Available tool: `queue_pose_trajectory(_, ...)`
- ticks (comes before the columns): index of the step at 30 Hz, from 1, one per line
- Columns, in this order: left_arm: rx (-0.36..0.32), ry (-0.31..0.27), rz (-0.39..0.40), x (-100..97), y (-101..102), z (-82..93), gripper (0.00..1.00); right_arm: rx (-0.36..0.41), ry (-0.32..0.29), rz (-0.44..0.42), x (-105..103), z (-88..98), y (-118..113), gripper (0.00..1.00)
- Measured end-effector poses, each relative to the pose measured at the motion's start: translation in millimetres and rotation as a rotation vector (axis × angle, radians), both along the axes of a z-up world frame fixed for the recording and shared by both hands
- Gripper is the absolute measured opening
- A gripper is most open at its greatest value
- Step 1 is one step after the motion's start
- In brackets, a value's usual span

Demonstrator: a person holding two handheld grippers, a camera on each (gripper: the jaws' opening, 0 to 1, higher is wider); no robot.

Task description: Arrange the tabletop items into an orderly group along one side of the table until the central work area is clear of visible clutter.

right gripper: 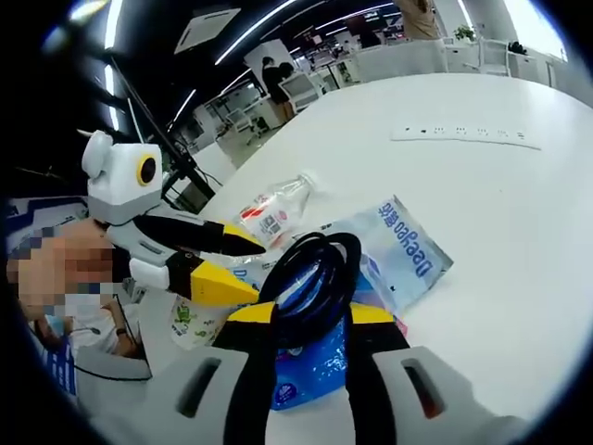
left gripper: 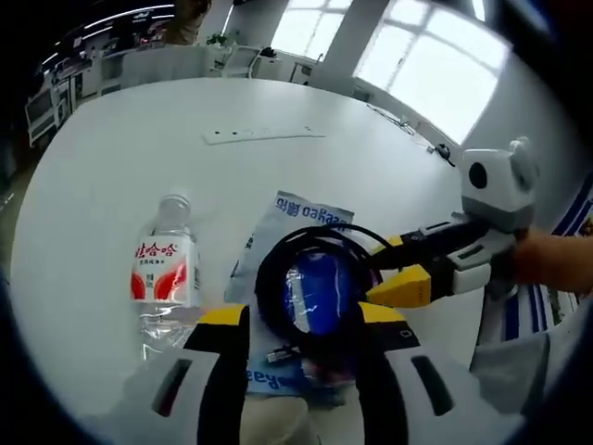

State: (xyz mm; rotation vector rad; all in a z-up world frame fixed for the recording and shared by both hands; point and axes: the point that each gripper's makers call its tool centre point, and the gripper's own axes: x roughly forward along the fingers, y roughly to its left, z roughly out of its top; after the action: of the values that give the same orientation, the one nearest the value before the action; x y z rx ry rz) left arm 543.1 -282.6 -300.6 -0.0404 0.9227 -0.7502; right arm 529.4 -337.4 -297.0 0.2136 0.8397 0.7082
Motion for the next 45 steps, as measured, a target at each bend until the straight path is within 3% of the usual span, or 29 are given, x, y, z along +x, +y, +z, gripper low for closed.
queue_pose_trajectory(7, 0.026, 0.046, 0.036, 4.2, 4, -9.3, 0.37, 0.003, -0.003, -0.009, 4, -1.2, 1, 0.21)
queue_pose_trajectory(16, 0.071, 0.077, 0.024, 5.6, 0, -21.1, 0.32, 0.009, -0.002, -0.018, 7, -4.5, 2, 0.19)
queue_pose_trajectory(23, 0.126, 0.096, 0.027, 4.0, 5, -32.6, 0.18, 0.013, 0.008, -0.024, 9, -6.8, 1, 0.15)
queue_pose_trajectory(33, 0.178, 0.079, -0.005, 6.6, 6, -32.3, 0.14, 0.03, 0.029, -0.03, 9, -7.6, 2, 0.13)
queue_pose_trajectory(45, 0.175, 0.083, 0.031, 11.2, 9, -29.0, 0.05, 0.062, 0.049, -0.049, 9, -5.8, 2, 0.09)
